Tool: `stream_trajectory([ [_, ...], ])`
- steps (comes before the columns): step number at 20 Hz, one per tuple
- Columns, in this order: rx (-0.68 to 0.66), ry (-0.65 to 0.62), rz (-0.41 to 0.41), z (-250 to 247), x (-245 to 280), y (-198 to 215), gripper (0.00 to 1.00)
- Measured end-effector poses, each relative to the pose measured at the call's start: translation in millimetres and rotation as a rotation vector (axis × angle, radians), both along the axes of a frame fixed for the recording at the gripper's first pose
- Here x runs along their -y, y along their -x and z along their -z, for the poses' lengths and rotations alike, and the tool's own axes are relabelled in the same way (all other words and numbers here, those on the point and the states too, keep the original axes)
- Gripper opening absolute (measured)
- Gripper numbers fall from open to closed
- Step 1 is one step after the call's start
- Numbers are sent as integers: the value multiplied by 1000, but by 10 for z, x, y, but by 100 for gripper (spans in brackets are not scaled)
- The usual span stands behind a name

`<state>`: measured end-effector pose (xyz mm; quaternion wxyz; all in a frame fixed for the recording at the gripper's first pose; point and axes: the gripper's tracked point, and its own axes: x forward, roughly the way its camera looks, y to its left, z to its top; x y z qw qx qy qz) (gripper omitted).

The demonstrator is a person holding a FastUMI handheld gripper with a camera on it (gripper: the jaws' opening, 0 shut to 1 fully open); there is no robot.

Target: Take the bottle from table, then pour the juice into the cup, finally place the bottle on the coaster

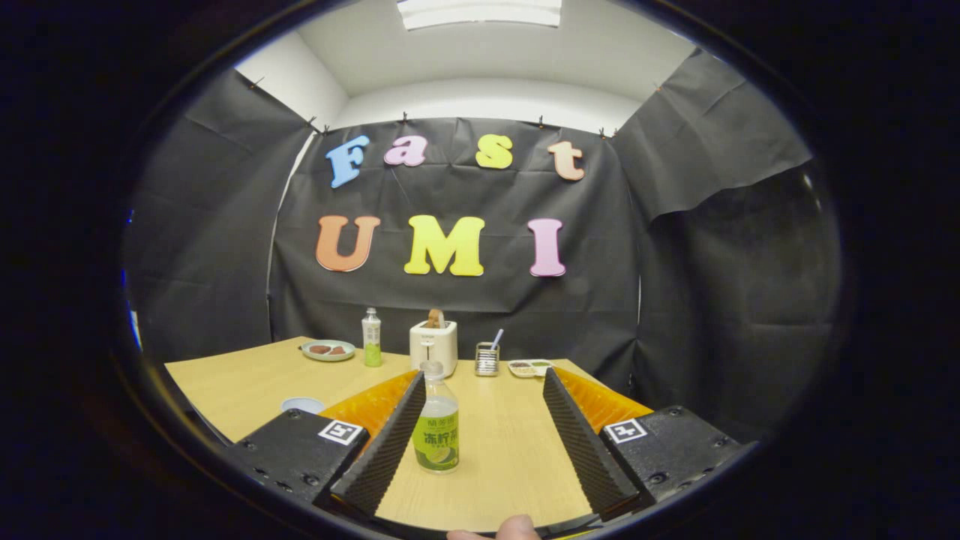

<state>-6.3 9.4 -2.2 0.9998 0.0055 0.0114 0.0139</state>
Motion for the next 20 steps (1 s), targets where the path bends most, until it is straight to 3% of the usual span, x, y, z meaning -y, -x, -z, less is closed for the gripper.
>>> stream_trajectory([
  [9,-33,-11,-35,219,-178,-96,100],
  [20,-148,-1,-63,989,-509,-567,100],
])
